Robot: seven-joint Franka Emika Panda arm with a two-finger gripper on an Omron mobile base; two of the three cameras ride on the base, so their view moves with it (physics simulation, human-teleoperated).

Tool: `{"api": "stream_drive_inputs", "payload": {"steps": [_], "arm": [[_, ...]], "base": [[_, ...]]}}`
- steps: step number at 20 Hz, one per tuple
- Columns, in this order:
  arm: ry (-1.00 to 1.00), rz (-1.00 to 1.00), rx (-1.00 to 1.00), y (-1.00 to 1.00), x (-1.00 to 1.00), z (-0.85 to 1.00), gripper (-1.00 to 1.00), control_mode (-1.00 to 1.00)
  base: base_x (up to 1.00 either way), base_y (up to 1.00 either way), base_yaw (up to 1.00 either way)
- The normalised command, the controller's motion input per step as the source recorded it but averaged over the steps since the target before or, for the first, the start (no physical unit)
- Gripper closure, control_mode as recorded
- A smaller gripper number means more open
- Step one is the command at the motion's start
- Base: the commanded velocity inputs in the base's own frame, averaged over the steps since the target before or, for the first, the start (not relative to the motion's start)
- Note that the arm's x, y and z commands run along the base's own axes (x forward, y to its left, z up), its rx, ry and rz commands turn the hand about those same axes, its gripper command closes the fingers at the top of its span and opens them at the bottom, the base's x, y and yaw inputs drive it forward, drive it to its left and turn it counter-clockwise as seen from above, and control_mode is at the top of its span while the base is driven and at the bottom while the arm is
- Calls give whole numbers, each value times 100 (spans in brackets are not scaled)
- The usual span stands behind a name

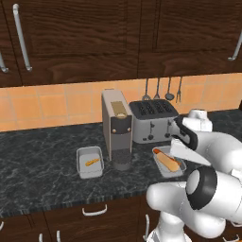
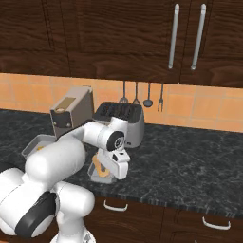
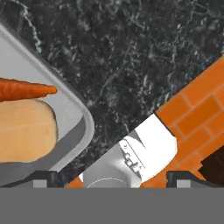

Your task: Take the meat container that has the shrimp and place it on the second highest rack of the freezer. Then take the vegetable container that has the carrot and squash and place it on the highest rack of the freezer.

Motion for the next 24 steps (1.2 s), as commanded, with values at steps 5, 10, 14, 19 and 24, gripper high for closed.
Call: {"api": "stream_drive_inputs", "payload": {"steps": [5, 10, 14, 19, 24], "arm": [[-6, -4, 0, 24, 11, -30, -100, -100], [-9, -2, -1, 1, 29, -27, -100, -100], [-7, 1, -3, 0, -16, -30, -100, -100], [-15, 3, -1, 7, -26, 0, -100, -100], [-4, 0, -1, 26, 2, -7, -100, -100]], "base": [[0, 0, 0], [0, 0, 0], [0, 0, 0], [0, 0, 0], [0, 0, 0]]}}
